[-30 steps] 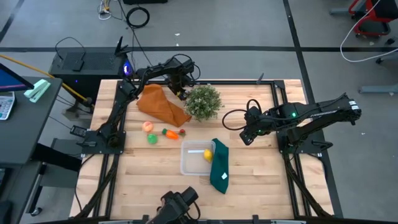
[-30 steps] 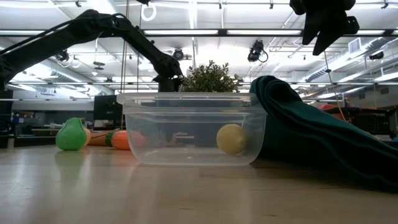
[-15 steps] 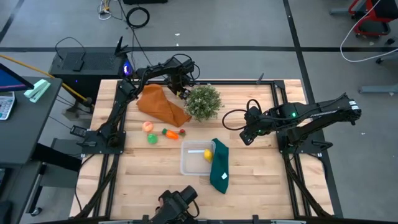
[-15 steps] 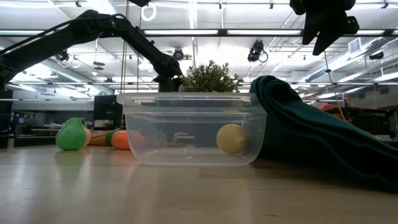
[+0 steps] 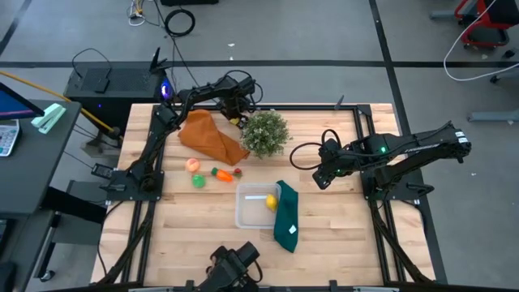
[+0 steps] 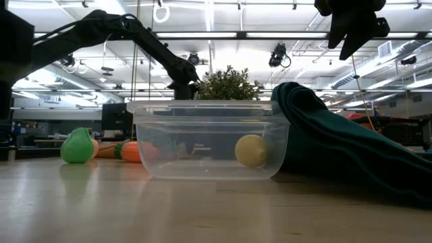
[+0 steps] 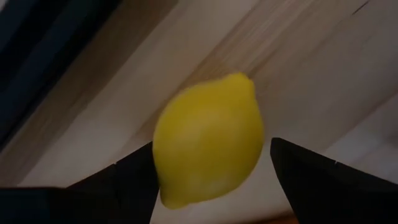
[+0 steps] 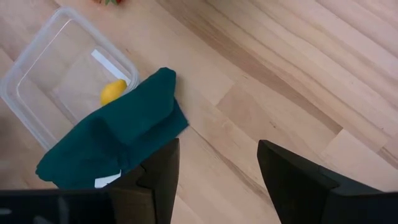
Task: Pick and placing Produce into tupperware
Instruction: Put the yellow lemon into the transparent bin
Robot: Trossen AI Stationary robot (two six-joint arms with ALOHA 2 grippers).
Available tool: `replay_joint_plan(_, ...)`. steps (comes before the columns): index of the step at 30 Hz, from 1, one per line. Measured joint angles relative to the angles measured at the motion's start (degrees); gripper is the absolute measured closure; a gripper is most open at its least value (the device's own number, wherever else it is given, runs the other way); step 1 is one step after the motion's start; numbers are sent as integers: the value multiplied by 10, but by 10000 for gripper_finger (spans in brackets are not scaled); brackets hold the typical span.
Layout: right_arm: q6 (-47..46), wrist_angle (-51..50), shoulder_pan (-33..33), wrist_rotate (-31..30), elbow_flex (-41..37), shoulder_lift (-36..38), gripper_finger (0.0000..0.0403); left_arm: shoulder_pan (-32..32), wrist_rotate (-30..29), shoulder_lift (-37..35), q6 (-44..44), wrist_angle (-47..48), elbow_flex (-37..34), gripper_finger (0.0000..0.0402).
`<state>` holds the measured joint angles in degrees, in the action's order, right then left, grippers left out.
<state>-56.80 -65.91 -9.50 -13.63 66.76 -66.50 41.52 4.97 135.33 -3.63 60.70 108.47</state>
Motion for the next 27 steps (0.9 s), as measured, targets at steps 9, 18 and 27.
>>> replay_joint_plan(9, 0, 0, 0, 0, 0, 0, 221, 0, -3, 0, 9, -18, 0, 110)
replay_joint_plan(18, 0, 0, 0, 0, 0, 0, 223, 1, -3, 0, 11, -17, 0, 177)
replay_joint_plan(27, 0, 0, 0, 0, 0, 0, 233, 1, -2, -5, 14, -14, 0, 149)
